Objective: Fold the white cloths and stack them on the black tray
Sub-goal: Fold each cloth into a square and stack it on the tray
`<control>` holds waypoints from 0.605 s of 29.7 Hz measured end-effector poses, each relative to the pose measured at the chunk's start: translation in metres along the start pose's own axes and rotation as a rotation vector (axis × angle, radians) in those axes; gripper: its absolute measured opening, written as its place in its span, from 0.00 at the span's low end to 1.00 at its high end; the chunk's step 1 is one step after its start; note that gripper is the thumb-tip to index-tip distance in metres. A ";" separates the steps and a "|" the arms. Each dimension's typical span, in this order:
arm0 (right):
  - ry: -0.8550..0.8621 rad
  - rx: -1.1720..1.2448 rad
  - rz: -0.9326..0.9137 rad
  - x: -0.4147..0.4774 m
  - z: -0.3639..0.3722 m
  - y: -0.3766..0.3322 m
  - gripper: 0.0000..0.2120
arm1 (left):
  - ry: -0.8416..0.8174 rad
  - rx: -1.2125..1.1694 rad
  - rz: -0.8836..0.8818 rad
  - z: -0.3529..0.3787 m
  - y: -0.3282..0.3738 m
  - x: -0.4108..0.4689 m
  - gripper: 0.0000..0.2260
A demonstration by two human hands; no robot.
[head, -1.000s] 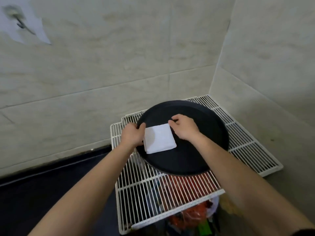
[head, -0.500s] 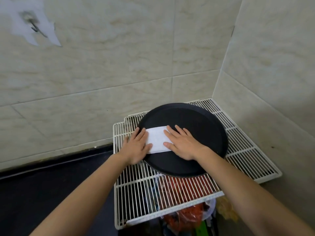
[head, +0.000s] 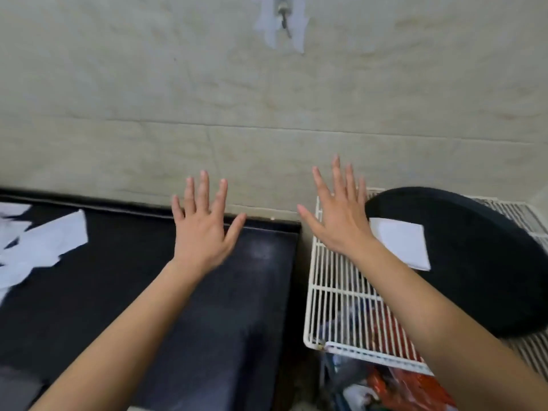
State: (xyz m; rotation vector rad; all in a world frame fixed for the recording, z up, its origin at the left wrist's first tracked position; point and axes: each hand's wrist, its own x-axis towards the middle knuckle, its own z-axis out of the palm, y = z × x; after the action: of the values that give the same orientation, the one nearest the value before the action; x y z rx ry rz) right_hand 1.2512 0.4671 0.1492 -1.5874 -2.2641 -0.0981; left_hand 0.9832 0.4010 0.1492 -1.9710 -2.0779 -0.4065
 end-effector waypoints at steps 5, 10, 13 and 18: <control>-0.014 0.023 -0.231 0.025 0.022 -0.148 0.40 | -0.006 0.183 -0.247 -0.043 -0.130 -0.065 0.35; 0.000 0.040 -0.394 0.024 0.037 -0.310 0.40 | 0.008 0.256 -0.476 -0.093 -0.267 -0.149 0.35; 0.018 0.058 -0.478 0.011 0.051 -0.428 0.39 | 0.006 0.314 -0.557 -0.124 -0.359 -0.216 0.35; -0.059 0.103 -0.673 -0.025 0.077 -0.606 0.41 | -0.014 0.384 -0.718 -0.163 -0.482 -0.322 0.36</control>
State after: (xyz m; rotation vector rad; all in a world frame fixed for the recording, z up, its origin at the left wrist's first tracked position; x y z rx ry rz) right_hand 0.6818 0.2461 0.1625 -0.7317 -2.7021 -0.1062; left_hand 0.5182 0.0193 0.1676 -0.9845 -2.5831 -0.0946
